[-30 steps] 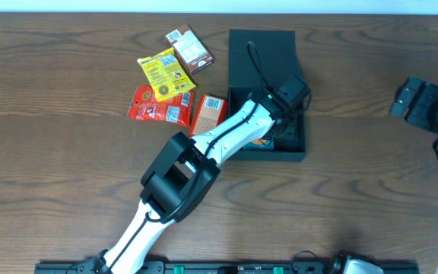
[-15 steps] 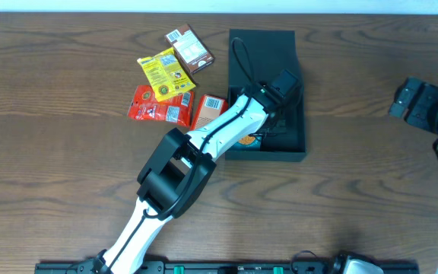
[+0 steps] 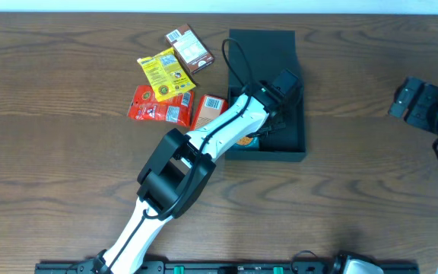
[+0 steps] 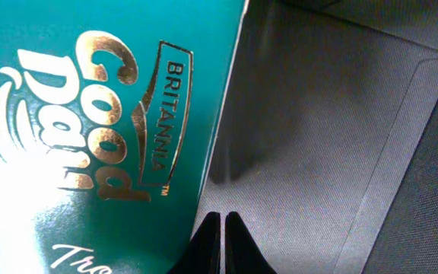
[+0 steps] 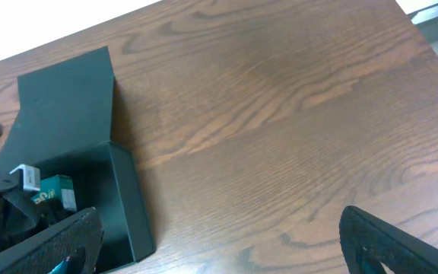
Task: Pack container
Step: 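Carry the teal box into the black box and release it upright, then reach the left gripper to the small brown box and grasp it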
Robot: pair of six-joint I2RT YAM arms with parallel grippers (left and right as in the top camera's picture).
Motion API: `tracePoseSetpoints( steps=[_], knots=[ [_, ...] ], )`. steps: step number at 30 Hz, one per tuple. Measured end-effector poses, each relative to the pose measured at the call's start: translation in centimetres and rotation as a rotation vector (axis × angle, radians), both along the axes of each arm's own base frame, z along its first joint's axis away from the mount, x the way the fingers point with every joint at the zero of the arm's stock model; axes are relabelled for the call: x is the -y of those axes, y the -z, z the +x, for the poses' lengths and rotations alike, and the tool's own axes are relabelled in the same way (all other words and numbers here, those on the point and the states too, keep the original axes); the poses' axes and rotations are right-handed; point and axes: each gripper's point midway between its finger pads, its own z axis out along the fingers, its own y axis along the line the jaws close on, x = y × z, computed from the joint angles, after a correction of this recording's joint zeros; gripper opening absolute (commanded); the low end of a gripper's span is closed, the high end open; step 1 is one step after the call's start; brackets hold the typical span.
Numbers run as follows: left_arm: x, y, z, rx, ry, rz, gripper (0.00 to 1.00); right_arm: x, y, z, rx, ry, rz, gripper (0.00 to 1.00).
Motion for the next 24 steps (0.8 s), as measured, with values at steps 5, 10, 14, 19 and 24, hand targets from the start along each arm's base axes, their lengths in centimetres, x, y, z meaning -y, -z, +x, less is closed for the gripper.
tracePoseSetpoints(
  steps=[5,10,14,19,24],
  knots=[
    [-0.1,-0.6,0.3,0.005,-0.011,0.001,0.06,0.0,0.0,0.0,0.001,0.0,0.0,0.99],
    [-0.4,-5.9,3.5,0.152,-0.046,0.02,0.06,0.0,-0.1,0.1,0.004,0.0,-0.001,0.99],
    [-2.8,-14.6,7.7,0.42,-0.159,0.021,0.06,-0.1,-0.1,0.1,0.005,-0.003,0.002,0.99],
    [-10.1,-21.1,15.3,0.654,-0.346,-0.006,0.06,-0.7,-0.2,0.4,0.021,-0.031,0.028,0.99],
    [-20.2,-22.4,23.6,0.805,-0.551,-0.055,0.06,-1.2,-0.3,0.6,0.031,-0.051,0.048,0.99]
  ],
)
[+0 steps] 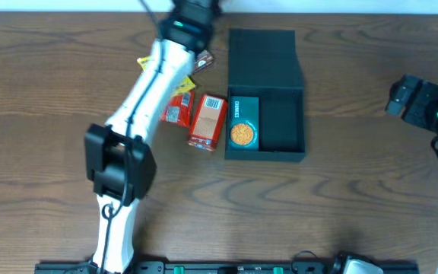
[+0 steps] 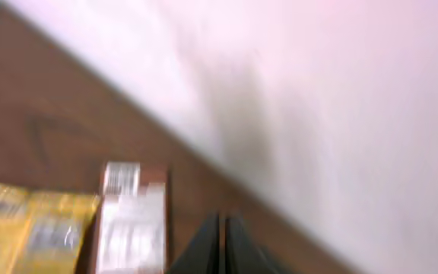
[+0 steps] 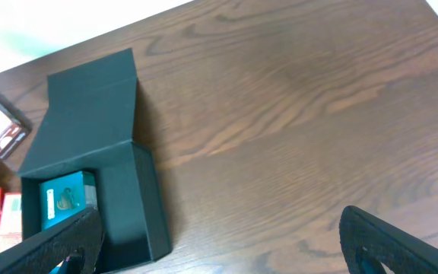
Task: Pack container
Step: 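Reach the left gripper to the small brown box and grasp it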
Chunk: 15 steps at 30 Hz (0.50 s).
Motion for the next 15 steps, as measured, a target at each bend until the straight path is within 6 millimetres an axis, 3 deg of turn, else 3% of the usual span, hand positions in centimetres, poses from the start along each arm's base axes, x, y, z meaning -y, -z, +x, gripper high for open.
tracePoseSetpoints(
  steps=[3,5,7,10,13,15],
  knots=[
    [-2.4,-1.4,3.3,0.119,0.01,-0.086,0.05,-0.1,0.0,0.0,0.002,-0.003,0.003,0.99],
    [-2.7,-0.6,4.8,0.143,0.047,-0.127,0.05,-0.1,-0.1,0.1,0.004,-0.005,0.005,0.99],
    [-2.2,2.1,5.6,0.112,0.077,-0.142,0.06,-0.2,0.0,0.1,0.004,-0.008,0.007,0.99],
    [-0.9,7.9,6.3,0.025,0.117,-0.149,0.06,-0.2,0.0,0.1,0.004,-0.008,0.007,0.99],
    [0.1,13.2,6.0,-0.07,0.136,-0.141,0.06,-0.2,0.0,0.1,0.003,-0.008,0.007,0.99],
    [0.6,15.5,5.8,-0.111,0.145,-0.139,0.06,-0.2,0.0,0.1,0.003,-0.008,0.008,0.99]
  ],
)
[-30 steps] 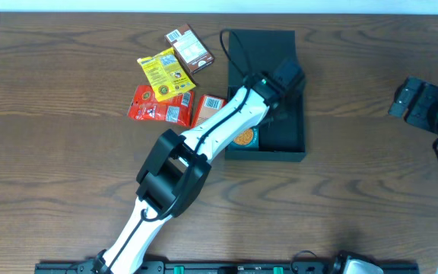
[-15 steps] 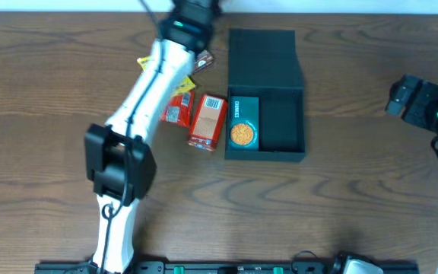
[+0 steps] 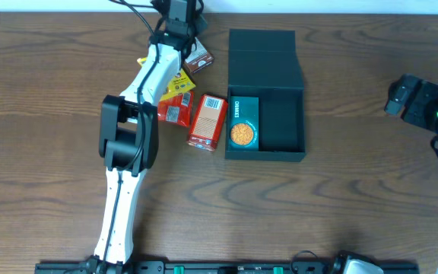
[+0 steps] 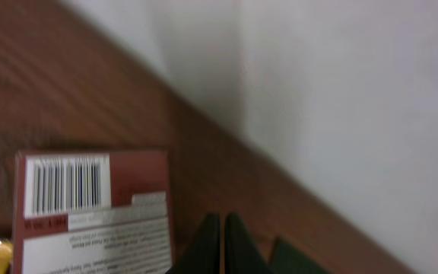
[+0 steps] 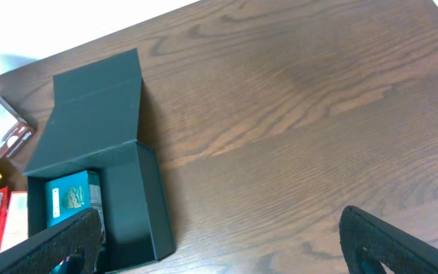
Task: Pack container
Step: 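Reach the left gripper to the small brown box and grasp it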
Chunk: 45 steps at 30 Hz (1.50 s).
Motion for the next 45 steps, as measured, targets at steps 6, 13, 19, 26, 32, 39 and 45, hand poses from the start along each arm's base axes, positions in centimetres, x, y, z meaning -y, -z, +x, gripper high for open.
tracePoseSetpoints(
  steps=[6,13,19,26,32,39,45],
  knots=[
    [0.0,1.1,-0.6,-0.044,-0.007,-0.001,0.06,0.0,0.0,0.0,-0.002,0.0,0.001,0.99],
    [-0.4,2.7,-1.7,-0.116,-0.018,0.016,0.06,-0.1,0.1,-0.1,-0.006,-0.002,0.004,0.99],
    [-1.3,4.8,-3.8,-0.234,-0.031,0.062,0.06,-0.1,0.3,-0.3,-0.014,-0.002,0.006,0.99],
    [-1.7,5.5,-4.6,-0.276,-0.021,0.095,0.06,-0.1,0.3,-0.3,-0.017,-0.002,0.007,0.99],
    [-1.7,5.6,-4.9,-0.286,-0.011,0.108,0.06,-0.1,0.3,-0.3,-0.018,-0.002,0.007,0.99],
    [-2.1,6.4,-6.0,-0.341,-0.007,0.134,0.06,-0.1,0.3,-0.3,-0.018,-0.002,0.007,0.99],
    [-2.4,6.8,-6.9,-0.386,0.002,0.169,0.06,-0.2,0.3,-0.3,-0.019,-0.002,0.008,0.99]
  ],
)
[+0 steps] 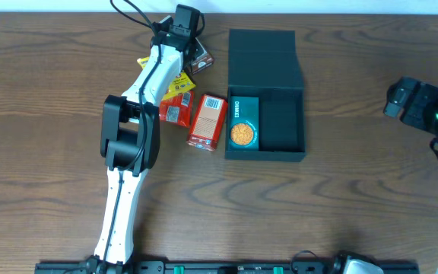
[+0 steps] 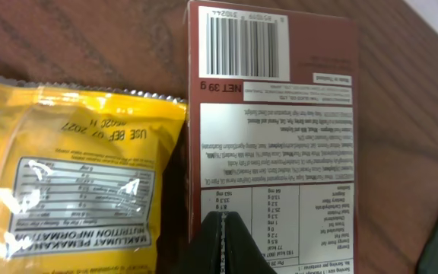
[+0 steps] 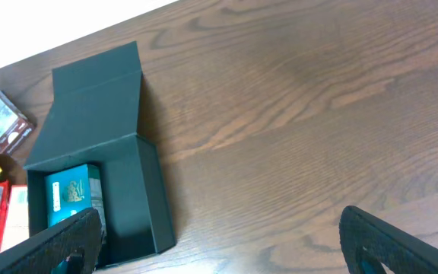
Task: Pack container
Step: 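Reach the left gripper to the small brown box and grasp it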
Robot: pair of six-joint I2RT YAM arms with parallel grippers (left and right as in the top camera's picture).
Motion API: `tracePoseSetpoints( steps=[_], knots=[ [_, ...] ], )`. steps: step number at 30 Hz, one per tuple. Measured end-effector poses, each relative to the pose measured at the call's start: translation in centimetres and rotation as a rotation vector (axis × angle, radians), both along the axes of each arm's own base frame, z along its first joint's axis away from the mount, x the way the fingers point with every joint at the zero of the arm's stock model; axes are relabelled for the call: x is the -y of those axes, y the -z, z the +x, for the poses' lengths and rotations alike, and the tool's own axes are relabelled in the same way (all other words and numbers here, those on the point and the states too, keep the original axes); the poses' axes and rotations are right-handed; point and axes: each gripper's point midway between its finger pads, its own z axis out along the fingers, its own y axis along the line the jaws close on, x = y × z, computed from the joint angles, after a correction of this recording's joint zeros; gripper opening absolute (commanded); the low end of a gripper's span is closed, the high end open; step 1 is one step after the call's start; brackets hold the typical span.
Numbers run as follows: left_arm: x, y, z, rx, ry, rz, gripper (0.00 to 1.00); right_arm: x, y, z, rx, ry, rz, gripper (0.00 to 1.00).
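The black container (image 1: 280,122) stands open, its lid (image 1: 263,57) folded back. A teal biscuit box (image 1: 243,125) lies in its left half and also shows in the right wrist view (image 3: 71,194). My left gripper (image 1: 189,39) is shut with nothing in it, low over a brown carton (image 2: 272,129) that lies barcode up. Its shut tips (image 2: 223,228) sit over the carton's left edge, next to a yellow packet (image 2: 74,175). My right gripper (image 3: 219,251) hangs open and empty, high at the far right of the table (image 1: 424,106).
A red packet (image 1: 175,113) and an orange-red carton (image 1: 207,122) lie left of the container. The left arm (image 1: 131,137) stretches across the table's left half. Bare wooden tabletop (image 1: 356,190) lies between the container and the right arm.
My left gripper, still shut, has tilted down from the table's back edge. It now sits close over the brown carton and yellow packet. The right arm has barely moved.
My left gripper was first shut inside the black container, beside the teal box. It was then at the back left by the pile of snacks, with the teal box left lying in the container. After that it was at the brown carton's far end, and now close over it.
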Motion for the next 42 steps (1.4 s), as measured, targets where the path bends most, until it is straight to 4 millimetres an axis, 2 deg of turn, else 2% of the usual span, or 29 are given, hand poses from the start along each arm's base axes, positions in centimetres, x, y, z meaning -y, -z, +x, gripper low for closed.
tracePoseSetpoints(
  steps=[11,21,29,30,31,32,33,37,42],
  knots=[
    [-0.9,0.4,-3.2,-0.141,0.02,0.054,0.06,-0.1,0.2,-0.2,-0.012,0.0,0.003,0.99],
    [-1.6,0.7,-8.8,-0.372,0.039,0.068,0.06,-0.1,0.2,-0.2,-0.013,-0.001,0.003,0.99],
    [-1.6,-0.1,-9.7,-0.391,0.039,0.062,0.06,-0.1,0.2,-0.2,-0.013,-0.001,0.003,0.99],
    [-1.5,-0.3,-9.4,-0.369,0.04,0.066,0.32,-0.1,0.2,-0.2,-0.013,-0.001,0.003,0.99],
    [-1.2,-0.8,-9.1,-0.347,0.043,0.067,0.8,-0.1,0.2,-0.2,-0.013,-0.001,0.003,0.99],
    [-0.8,-1.4,-8.7,-0.318,0.052,0.066,0.9,-0.1,0.2,-0.2,-0.012,-0.001,0.003,0.99],
    [-0.4,-2.0,-8.4,-0.297,0.054,0.058,0.96,-0.1,0.2,-0.2,-0.011,-0.001,0.003,0.99],
    [1.1,-2.5,-8.4,-0.284,0.08,0.019,0.95,-0.1,0.2,-0.2,-0.01,-0.001,0.002,0.99],
    [1.4,-2.5,-8.2,-0.276,0.076,-0.003,0.96,0.0,0.2,-0.2,-0.01,-0.001,0.002,0.99]
  ],
)
